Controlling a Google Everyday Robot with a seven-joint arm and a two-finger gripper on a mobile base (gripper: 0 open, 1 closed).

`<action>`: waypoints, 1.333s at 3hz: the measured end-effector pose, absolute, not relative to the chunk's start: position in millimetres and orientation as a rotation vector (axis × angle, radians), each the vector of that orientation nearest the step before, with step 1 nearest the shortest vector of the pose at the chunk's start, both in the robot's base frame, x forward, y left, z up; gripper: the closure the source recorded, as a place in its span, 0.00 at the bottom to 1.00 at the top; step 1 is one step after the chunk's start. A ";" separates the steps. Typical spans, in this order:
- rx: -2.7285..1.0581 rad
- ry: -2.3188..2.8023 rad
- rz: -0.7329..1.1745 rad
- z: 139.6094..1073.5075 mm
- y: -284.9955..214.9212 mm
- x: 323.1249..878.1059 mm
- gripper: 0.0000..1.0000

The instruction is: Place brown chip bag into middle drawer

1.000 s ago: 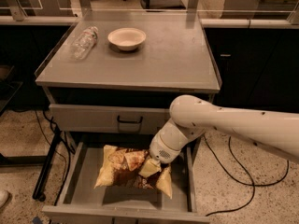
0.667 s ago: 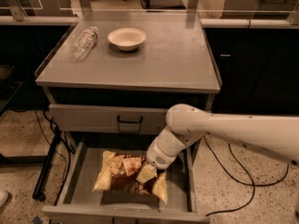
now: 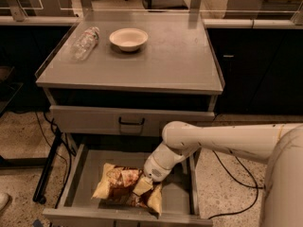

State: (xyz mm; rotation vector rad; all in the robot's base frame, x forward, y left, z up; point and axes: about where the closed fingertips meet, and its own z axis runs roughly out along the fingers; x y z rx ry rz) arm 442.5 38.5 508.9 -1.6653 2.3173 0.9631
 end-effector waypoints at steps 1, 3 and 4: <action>-1.643 2.331 0.931 497.6 33.4 453.8 1.00; -1.599 2.356 0.873 479.2 29.5 469.5 1.00; -1.572 2.370 0.860 467.2 29.5 473.7 1.00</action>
Offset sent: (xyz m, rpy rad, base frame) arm 0.0357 -0.0116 -0.0303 -0.0366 -0.0605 -0.0702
